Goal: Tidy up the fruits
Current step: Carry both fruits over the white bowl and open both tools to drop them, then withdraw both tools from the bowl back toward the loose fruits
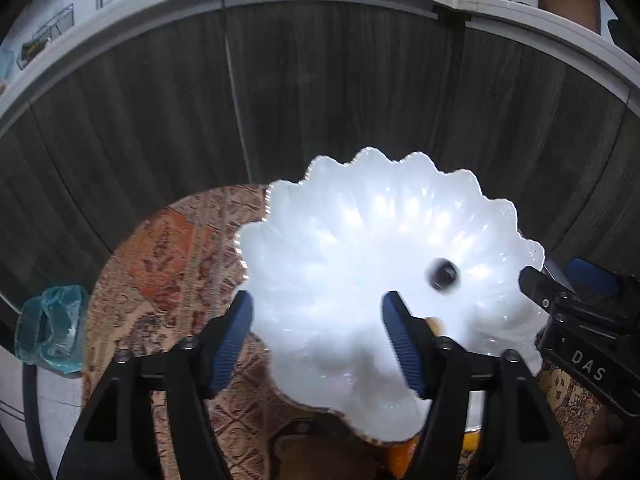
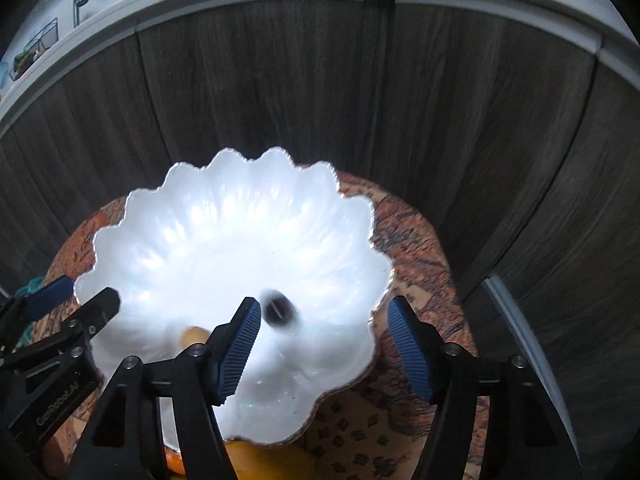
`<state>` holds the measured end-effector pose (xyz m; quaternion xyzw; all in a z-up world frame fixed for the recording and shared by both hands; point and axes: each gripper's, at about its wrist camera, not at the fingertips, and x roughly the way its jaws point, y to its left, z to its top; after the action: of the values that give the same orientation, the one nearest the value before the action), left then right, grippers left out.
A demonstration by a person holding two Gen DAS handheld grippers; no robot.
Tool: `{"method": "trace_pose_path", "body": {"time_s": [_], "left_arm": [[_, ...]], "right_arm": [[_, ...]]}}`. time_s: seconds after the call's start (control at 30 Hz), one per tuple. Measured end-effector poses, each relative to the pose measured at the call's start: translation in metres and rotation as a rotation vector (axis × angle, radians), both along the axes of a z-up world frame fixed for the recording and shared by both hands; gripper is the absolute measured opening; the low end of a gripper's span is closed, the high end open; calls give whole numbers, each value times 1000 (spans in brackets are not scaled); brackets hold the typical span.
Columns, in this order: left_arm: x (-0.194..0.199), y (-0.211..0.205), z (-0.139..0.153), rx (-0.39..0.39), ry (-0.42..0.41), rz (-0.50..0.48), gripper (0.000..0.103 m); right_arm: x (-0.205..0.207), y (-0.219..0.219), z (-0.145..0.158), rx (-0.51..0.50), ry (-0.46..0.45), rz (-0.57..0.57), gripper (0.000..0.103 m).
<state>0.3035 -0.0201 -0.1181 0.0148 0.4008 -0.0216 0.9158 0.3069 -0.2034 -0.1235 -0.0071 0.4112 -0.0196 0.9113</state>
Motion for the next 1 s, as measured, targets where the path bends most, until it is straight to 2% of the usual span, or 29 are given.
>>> {"method": "trace_pose_path", "body": {"time_s": [0.07,0.13,0.3,0.67,1.0], "left_arm": [[-5,4,8,7,-20,19,79],[-10,6,16,19,-35,37,90],[-27,10,35,27,-69,50,94],[-73,13,72,15,-124,59,96],[-106,25,83,20,-130,83,96]], "right_arm": [[-3,1,7,-6,-13,-7,76],[-8,2,15,-17,-37,-14,79],[-22,2,37,-23,-86,-23,85],[-65,5,82,-27,-163,-36,87],[-95,14,97,-25,-181,-26,87]]}}
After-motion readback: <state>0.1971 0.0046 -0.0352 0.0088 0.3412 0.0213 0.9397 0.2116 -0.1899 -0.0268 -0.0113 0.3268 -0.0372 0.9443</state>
